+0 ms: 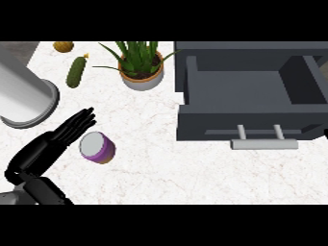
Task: Pick up the can, place it into the drawer and close the drawer
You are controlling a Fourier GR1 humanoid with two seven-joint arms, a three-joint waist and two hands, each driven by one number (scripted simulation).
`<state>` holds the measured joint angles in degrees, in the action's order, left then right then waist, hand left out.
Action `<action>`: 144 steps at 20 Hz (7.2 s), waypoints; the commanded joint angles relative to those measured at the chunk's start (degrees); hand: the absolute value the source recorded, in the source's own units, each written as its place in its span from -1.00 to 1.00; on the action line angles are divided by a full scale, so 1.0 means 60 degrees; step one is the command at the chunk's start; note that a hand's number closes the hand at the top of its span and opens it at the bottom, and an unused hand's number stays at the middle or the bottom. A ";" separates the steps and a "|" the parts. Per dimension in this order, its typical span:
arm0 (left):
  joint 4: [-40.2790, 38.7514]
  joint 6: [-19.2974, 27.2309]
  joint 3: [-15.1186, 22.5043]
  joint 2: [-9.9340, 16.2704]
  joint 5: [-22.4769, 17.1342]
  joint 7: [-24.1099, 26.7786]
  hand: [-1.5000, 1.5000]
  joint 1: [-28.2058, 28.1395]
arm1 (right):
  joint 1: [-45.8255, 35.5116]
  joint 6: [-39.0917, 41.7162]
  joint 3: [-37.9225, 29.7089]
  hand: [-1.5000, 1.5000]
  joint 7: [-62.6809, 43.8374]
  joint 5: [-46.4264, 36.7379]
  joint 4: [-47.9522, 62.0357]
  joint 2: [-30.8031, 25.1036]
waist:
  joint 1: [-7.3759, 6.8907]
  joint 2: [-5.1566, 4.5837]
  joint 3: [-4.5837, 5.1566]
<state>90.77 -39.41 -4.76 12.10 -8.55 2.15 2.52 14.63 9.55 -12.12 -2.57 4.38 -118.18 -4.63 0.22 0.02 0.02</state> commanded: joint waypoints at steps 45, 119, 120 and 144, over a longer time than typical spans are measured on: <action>-1.0318 0.1394 0.0037 0.0791 0.3784 0.6905 -1.00 0.3705 | 0.0577 0.0598 -0.0153 -1.00 -0.0071 0.0044 -0.0905 0.0529 | 0.0107 -0.0015 0.0005; -0.2706 0.9814 0.2107 -0.2016 0.1564 -0.2835 1.00 0.7524 | 0.0450 0.0589 -0.0639 -1.00 -0.0374 0.0336 -0.1163 0.0581 | 0.0096 -0.0007 -0.0006; -0.2395 1.0213 0.2665 -0.2016 0.1540 -0.2921 1.00 0.7331 | 0.0765 0.0791 -0.1259 -1.00 -0.0217 0.0910 -0.1216 0.0408 | 0.0113 0.0007 -0.0007; -0.9291 1.1559 0.3031 -0.2016 -0.0882 -0.2139 1.00 1.3478 | -0.0321 0.0492 -0.0748 -1.00 -0.0731 0.0328 -0.1012 0.0450 | 0.0414 -0.0097 -0.0015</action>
<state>41.19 30.59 13.95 0.00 -11.99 -12.46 79.38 13.48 12.73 -16.62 -6.30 6.30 -123.81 -1.77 2.44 -0.46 -0.07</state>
